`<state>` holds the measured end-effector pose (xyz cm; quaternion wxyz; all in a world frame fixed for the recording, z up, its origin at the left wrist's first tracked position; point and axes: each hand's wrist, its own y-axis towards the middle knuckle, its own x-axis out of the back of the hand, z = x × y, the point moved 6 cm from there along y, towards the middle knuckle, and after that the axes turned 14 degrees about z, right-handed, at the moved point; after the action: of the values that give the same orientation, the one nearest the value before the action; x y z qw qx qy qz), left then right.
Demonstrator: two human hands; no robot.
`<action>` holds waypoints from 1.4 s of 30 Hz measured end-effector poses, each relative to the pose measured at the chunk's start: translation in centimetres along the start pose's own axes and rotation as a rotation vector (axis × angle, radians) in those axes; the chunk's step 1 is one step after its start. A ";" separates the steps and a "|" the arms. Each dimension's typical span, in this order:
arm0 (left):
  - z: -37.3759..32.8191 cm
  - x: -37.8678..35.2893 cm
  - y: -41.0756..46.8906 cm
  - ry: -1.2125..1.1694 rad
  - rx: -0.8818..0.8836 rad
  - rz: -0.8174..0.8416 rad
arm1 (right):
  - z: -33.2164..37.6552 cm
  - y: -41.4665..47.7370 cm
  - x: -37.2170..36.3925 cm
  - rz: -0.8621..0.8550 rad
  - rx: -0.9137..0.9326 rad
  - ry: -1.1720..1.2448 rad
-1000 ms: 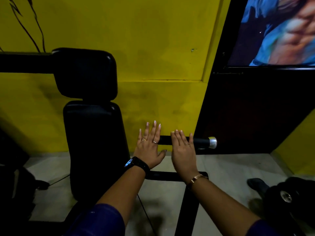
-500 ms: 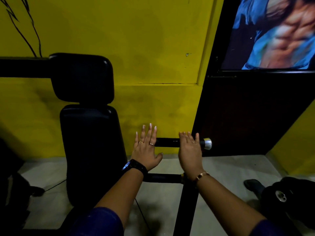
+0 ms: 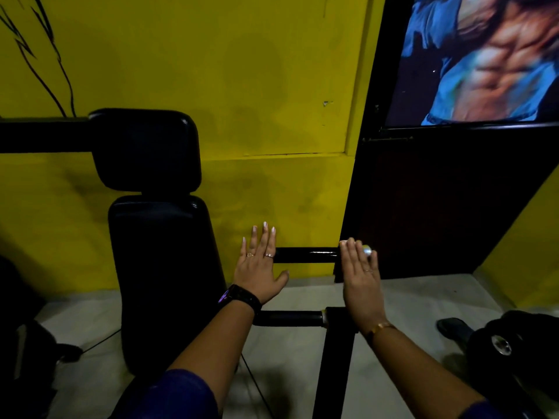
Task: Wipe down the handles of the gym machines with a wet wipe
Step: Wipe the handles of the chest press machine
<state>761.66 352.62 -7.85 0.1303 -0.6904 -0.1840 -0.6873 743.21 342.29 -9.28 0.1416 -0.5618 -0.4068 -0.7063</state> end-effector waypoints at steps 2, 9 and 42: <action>-0.5 0.1 0.1 0.027 -0.071 -0.051 | 1.6 0.9 0.0 -0.013 -0.017 0.052; -1.2 -0.6 1.1 0.044 -0.103 -0.079 | 6.9 0.4 -0.3 0.031 0.313 0.079; -0.8 -1.1 1.5 0.064 -0.110 -0.139 | -2.0 -2.2 0.1 0.058 -0.009 0.044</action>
<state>761.60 350.84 -8.84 0.0503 -0.6599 -0.1893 -0.7254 740.38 342.20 -10.21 0.1684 -0.5581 -0.3839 -0.7161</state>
